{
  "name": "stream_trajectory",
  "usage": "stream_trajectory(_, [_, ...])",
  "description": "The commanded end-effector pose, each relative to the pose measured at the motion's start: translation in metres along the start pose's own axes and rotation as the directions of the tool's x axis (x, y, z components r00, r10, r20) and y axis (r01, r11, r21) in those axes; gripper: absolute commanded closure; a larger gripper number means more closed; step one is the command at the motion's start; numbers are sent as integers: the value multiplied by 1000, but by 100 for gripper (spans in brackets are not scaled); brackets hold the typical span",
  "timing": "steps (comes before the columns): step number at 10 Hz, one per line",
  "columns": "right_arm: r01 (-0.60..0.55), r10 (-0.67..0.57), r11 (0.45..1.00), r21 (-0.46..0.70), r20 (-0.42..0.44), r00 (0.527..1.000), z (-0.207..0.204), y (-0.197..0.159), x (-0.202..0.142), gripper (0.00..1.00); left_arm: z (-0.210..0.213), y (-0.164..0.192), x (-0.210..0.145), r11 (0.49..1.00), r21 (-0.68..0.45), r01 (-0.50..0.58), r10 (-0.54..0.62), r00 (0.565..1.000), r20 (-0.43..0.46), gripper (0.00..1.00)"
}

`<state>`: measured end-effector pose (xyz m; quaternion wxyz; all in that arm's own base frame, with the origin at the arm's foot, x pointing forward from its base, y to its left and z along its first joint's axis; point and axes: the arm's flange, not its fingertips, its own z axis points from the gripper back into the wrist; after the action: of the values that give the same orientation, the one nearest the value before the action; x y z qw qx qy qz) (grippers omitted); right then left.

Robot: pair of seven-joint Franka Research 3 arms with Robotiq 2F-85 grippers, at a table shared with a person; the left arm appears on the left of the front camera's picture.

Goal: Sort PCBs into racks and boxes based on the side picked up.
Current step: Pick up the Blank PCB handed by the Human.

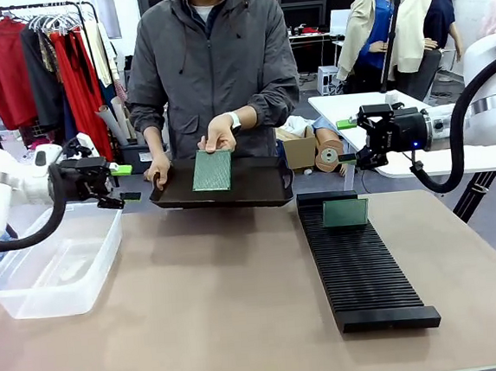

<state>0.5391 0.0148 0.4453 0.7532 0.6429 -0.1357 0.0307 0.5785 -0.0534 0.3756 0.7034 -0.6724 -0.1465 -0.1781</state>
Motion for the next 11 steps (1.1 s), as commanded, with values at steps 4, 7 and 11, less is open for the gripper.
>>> stream_trajectory(4, [1, -1, 1000, 0, 2, 1000, 0, 2, 0, 0, -48, -6, 3, 997, 3, 73, -73, 992, 100, 0])
stream_trajectory(7, [1, -1, 1000, 0, 2, 1000, 0, 2, 0, 0, -81, 0, 15, 997, 10, 79, -79, 994, 81, 0])
stream_trajectory(11, [1, -1, 1000, 0, 2, 1000, 0, 2, 0, 0, -117, 14, 21, 992, 5, 124, -124, 990, 64, 0])
